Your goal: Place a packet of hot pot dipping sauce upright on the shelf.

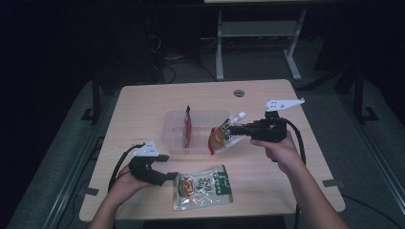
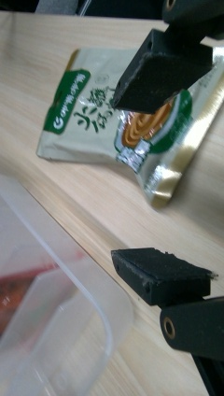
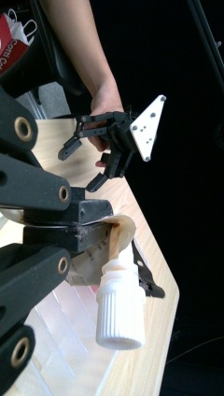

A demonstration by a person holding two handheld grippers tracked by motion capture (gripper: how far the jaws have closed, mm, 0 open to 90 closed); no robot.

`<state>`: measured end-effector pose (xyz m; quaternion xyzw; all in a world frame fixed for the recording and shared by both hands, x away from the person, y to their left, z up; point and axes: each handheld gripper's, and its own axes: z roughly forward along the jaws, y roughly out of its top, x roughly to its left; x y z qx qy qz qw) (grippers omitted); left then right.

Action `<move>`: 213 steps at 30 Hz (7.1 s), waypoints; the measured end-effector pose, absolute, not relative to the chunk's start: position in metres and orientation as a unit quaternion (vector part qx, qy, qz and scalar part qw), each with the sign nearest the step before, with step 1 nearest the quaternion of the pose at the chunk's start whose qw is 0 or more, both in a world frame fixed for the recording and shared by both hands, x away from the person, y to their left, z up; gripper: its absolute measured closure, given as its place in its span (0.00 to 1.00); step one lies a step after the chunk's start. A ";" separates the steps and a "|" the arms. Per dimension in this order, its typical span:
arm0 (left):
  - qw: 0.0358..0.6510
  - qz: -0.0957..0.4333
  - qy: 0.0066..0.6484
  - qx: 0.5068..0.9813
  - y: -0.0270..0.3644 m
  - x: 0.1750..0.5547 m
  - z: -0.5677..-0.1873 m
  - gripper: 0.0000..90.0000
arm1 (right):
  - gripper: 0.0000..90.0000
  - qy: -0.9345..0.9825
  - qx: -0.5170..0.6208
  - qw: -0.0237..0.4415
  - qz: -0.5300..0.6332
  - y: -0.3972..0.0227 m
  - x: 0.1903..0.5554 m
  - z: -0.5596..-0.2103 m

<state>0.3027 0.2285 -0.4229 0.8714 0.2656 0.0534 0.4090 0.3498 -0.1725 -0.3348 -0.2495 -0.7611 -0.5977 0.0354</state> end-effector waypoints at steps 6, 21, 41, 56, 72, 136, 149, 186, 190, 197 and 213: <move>0.407 0.057 0.279 0.868 0.236 0.306 -0.426 0.22 | 0.99 -0.766 -0.260 0.017 -0.587 -0.177 0.360 -0.328; 0.401 0.053 0.277 0.872 0.236 0.307 -0.429 0.21 | 0.99 -0.771 -0.301 -0.008 -0.561 -0.193 0.392 -0.328; 0.389 0.049 0.268 0.880 0.229 0.305 -0.433 0.21 | 0.99 -0.793 -0.310 -0.014 -0.525 -0.175 0.401 -0.341; 0.387 0.048 0.266 0.881 0.228 0.304 -0.433 0.21 | 0.98 -0.797 -0.325 -0.003 -0.509 -0.164 0.410 -0.364; 0.384 0.042 0.262 0.885 0.226 0.304 -0.434 0.21 | 0.72 -0.800 -0.328 -0.021 -0.502 -0.157 0.406 -0.365; 0.398 -0.043 0.140 0.906 0.154 0.264 -0.426 0.76 | 0.30 -0.802 -0.380 -0.088 -0.453 -0.237 0.272 -0.427; 0.331 -0.079 0.101 0.935 0.117 0.252 -0.448 0.99 | 0.30 -0.802 -0.377 -0.085 -0.456 -0.235 0.275 -0.428; 0.379 0.030 0.183 0.906 0.161 0.290 -0.443 0.49 | 0.30 -0.804 -0.378 -0.090 -0.449 -0.235 0.275 -0.429; 0.387 0.037 0.194 0.901 0.166 0.295 -0.443 0.37 | 0.30 -0.804 -0.380 -0.089 -0.449 -0.235 0.274 -0.429; 0.356 0.025 0.185 0.916 0.171 0.298 -0.454 0.26 | 0.30 -0.803 -0.380 -0.090 -0.450 -0.236 0.275 -0.429; 0.337 0.018 0.162 0.927 0.171 0.292 -0.460 0.36 | 0.30 -0.805 -0.380 -0.090 -0.447 -0.236 0.275 -0.429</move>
